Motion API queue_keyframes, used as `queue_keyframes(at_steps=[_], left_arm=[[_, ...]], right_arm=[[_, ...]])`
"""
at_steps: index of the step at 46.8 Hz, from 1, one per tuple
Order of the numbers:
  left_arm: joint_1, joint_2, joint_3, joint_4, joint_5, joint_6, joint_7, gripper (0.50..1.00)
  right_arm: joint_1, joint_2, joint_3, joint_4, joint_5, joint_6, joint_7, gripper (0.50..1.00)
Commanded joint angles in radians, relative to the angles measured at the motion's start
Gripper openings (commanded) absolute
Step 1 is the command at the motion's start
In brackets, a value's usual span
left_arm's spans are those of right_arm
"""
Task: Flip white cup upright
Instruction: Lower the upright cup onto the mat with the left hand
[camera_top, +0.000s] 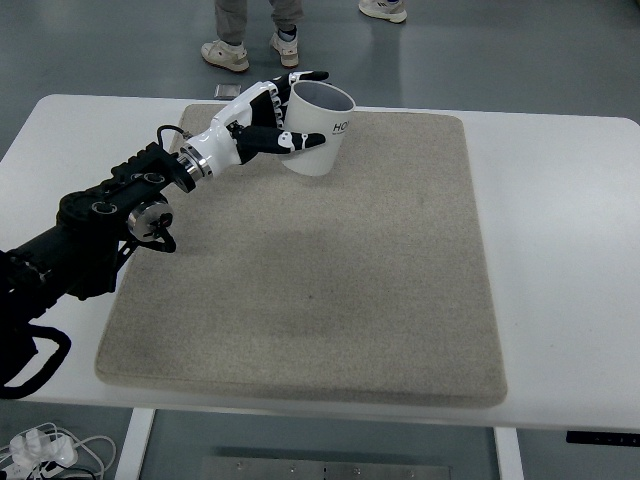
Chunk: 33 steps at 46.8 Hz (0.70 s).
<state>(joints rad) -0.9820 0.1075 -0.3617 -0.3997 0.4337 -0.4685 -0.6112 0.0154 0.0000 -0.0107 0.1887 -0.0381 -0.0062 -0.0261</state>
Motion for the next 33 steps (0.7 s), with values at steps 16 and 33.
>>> queue_keyframes(at_steps=[16, 33], left_arm=[[0.045, -0.032, 0.004, 0.071, 0.002, 0.031, 0.000, 0.572], [0.055, -0.032, 0.017, 0.070, 0.013, 0.085, 0.000, 0.645]], right_arm=[[0.000, 0.000, 0.000, 0.000, 0.001, 0.000, 0.000, 0.952], [0.000, 0.000, 0.000, 0.000, 0.000, 0.000, 0.000, 0.952]])
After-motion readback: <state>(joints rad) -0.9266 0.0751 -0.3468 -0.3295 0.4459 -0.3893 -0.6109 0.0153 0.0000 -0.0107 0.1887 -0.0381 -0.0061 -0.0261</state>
